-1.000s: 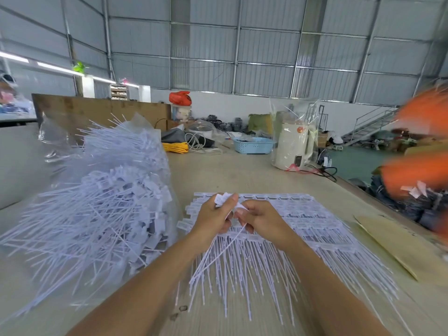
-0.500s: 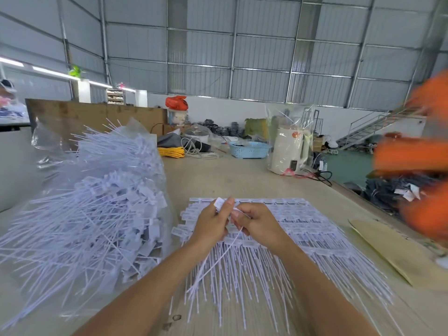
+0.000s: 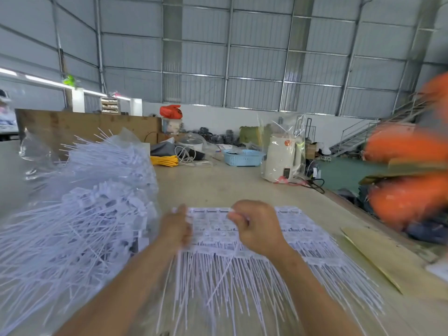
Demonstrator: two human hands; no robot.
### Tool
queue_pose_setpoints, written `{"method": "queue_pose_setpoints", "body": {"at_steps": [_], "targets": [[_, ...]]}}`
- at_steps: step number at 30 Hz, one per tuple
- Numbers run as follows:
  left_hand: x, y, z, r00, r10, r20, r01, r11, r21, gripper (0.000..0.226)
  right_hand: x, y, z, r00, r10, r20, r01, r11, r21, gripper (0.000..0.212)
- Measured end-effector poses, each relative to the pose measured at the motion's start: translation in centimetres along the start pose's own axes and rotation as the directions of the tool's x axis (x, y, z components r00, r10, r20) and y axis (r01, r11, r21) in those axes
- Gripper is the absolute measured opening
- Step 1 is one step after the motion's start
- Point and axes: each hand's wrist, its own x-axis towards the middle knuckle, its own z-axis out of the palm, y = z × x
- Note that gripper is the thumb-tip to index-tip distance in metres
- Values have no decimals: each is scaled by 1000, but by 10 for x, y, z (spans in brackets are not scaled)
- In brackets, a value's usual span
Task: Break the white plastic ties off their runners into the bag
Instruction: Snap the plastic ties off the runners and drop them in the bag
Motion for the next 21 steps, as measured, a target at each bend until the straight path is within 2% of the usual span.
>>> {"method": "queue_pose_setpoints", "body": {"at_steps": [2, 4, 5, 6, 7, 9, 10, 12, 14, 16, 17, 19, 21], "targets": [[12, 6, -17, 996, 68, -53, -71, 996, -49, 31, 7, 1, -13, 979, 152, -137, -92, 925, 369, 33], [9, 3, -10, 986, 154, 56, -155, 988, 6, 26, 9, 4, -16, 947, 314, -69, -191, 723, 664, 38], [3, -4, 2, 973, 185, 139, -191, 981, 26, 27, 7, 4, -14, 935, 354, 4, -248, 648, 720, 40], [-4, -11, 15, 951, 216, 220, -234, 970, 58, 29, 5, 4, -11, 929, 365, 63, -296, 627, 721, 40], [-12, -16, 28, 929, 237, 286, -271, 959, 88, 32, 2, 2, -6, 931, 352, 102, -323, 656, 682, 37], [-26, -20, 42, 907, 220, 358, -271, 958, 96, 43, -1, 0, 3, 950, 295, 100, -303, 802, 515, 27], [-30, -19, 43, 907, 164, 388, -204, 977, 65, 51, -2, -1, 7, 960, 271, 71, -275, 866, 418, 21], [-37, -16, 39, 874, 35, 484, -47, 999, 11, 69, -2, 0, 12, 966, 259, 20, -253, 917, 309, 14], [-43, -13, 37, 837, 38, 547, -66, 997, 33, 78, -4, -1, 13, 954, 281, 101, -298, 898, 323, 18], [-45, -12, 40, 847, 119, 517, -194, 976, 94, 80, -7, -5, 17, 922, 296, 251, -375, 845, 381, 25], [-47, -11, 41, 856, 143, 497, -228, 967, 113, 76, -9, -7, 21, 914, 293, 280, -388, 832, 397, 27], [-51, -9, 40, 859, 128, 495, -189, 979, 74, 67, -9, -6, 24, 928, 296, 227, -368, 825, 428, 30], [-51, -4, 32, 847, 69, 527, -127, 989, 76, 72, -5, -5, 23, 935, 342, 97, -343, 799, 494, 28]]}}
